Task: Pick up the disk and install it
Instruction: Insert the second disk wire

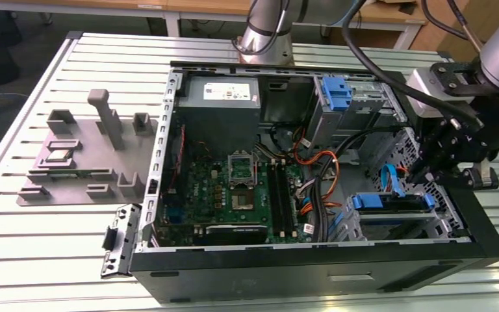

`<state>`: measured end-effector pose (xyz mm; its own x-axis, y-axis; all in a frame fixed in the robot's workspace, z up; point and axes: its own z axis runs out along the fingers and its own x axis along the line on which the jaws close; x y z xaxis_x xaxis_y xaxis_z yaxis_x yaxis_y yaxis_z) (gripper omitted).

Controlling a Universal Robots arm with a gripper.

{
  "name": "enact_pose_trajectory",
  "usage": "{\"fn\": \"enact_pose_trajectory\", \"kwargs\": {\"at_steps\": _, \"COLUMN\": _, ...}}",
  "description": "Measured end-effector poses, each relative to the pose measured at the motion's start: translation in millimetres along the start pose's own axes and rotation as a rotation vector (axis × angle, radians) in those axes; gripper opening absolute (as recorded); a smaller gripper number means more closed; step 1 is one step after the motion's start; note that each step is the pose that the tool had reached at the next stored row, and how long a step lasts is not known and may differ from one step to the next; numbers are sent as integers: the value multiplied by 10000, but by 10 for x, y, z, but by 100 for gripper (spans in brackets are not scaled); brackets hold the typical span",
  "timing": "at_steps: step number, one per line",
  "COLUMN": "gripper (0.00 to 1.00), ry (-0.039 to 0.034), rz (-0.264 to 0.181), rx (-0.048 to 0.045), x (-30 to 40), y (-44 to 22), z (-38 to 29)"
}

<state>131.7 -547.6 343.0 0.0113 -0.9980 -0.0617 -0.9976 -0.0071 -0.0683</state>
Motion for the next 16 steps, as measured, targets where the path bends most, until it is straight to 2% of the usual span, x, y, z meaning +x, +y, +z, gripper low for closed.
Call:
{"fn": "enact_pose_trajectory", "kwargs": {"at_steps": 6, "gripper": 24, "ry": 26, "rz": -5, "rx": 50, "x": 28, "y": 36, "z": 14}}
{"fn": "enact_pose_trajectory", "kwargs": {"at_steps": 16, "gripper": 24, "ry": 38, "rz": -7, "rx": 60, "x": 70, "y": 47, "z": 31}}
